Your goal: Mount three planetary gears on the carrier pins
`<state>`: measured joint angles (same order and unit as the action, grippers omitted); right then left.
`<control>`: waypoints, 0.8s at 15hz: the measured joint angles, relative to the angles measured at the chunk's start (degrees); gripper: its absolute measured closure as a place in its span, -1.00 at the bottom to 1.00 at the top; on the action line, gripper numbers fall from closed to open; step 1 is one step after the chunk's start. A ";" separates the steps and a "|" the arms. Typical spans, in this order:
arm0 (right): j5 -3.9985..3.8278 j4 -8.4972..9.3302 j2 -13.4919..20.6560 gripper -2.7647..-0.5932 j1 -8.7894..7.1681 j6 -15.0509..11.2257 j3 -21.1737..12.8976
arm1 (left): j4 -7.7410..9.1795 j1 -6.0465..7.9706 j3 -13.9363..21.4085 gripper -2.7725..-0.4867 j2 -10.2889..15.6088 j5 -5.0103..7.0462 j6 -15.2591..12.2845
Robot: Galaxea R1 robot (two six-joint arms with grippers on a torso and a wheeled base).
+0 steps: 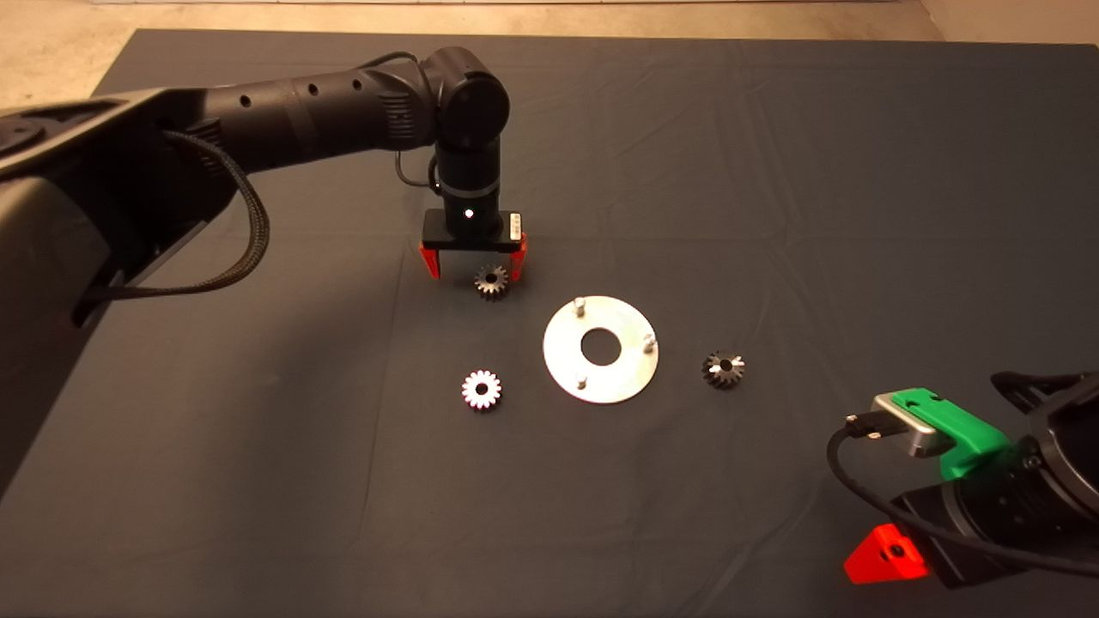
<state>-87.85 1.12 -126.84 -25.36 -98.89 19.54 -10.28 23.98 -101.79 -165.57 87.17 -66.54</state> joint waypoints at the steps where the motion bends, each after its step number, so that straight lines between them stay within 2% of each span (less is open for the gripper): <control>1: -0.02 0.00 0.00 -0.97 0.02 0.00 0.00 | 0.26 0.00 0.25 -0.78 -0.17 0.00 -0.13; 7: -0.05 0.00 0.00 -0.97 0.11 0.00 0.01 | 1.50 0.00 3.48 -0.65 -1.29 -0.05 -2.01; 9: -0.05 0.00 0.00 -0.97 0.11 0.00 0.00 | 1.66 0.00 3.97 -0.52 -1.29 -0.07 -2.12; 12: -0.02 0.00 0.00 -0.97 0.11 0.00 0.01 | 1.73 0.00 4.19 -0.52 -1.27 -0.05 -2.17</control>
<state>-87.87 1.12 -126.84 -25.25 -98.89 19.55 -8.54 23.98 -97.60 -166.84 87.13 -68.71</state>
